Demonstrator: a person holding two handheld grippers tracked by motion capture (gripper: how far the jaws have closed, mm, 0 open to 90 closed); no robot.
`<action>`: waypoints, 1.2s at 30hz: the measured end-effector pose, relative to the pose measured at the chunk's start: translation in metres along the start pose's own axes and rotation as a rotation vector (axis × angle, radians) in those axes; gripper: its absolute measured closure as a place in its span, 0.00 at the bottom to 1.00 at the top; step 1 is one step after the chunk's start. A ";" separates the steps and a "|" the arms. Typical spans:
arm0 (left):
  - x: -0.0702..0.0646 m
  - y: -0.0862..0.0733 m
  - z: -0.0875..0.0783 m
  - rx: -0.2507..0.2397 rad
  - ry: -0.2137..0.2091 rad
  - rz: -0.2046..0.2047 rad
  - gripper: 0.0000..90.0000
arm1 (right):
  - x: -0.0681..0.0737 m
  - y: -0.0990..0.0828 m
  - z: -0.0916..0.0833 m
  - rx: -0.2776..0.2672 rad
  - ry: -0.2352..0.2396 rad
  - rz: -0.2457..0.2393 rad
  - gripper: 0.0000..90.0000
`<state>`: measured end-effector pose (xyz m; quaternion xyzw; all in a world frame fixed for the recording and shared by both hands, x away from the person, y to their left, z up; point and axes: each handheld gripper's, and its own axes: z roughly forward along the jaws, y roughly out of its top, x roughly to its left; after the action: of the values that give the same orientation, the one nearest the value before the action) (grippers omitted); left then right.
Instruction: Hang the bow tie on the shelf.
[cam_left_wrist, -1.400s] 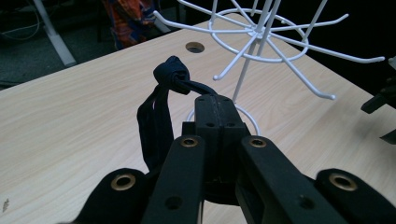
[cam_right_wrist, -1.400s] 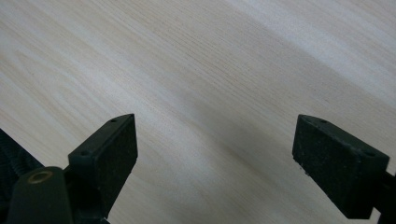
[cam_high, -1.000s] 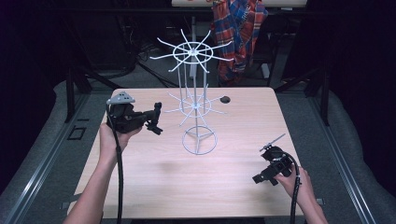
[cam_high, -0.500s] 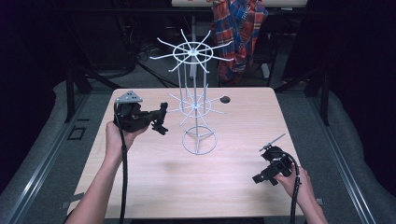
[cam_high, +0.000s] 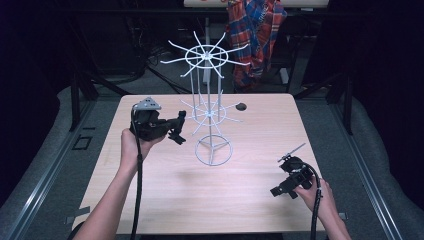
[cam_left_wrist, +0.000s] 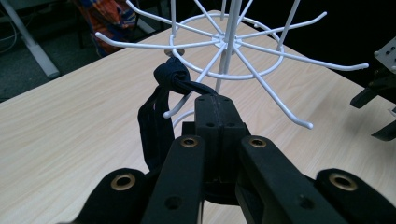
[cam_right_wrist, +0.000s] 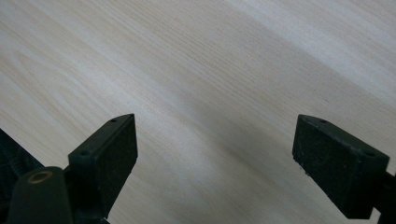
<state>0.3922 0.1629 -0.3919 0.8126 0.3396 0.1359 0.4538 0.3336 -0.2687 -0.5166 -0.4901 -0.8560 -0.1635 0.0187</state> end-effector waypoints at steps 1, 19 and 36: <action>-0.001 0.000 0.002 0.002 0.003 0.002 1.00 | 0.000 0.000 0.000 0.004 -0.005 -0.004 0.15; -0.004 -0.002 0.019 0.033 -0.001 0.015 1.00 | -0.002 0.001 -0.003 0.039 -0.008 -0.030 0.15; -0.008 0.001 0.029 0.045 -0.032 0.043 1.00 | -0.001 0.000 0.000 0.003 -0.002 -0.003 0.15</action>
<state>0.4024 0.1385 -0.4068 0.8318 0.3178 0.1251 0.4375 0.3337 -0.2692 -0.5169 -0.4889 -0.8571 -0.1615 0.0183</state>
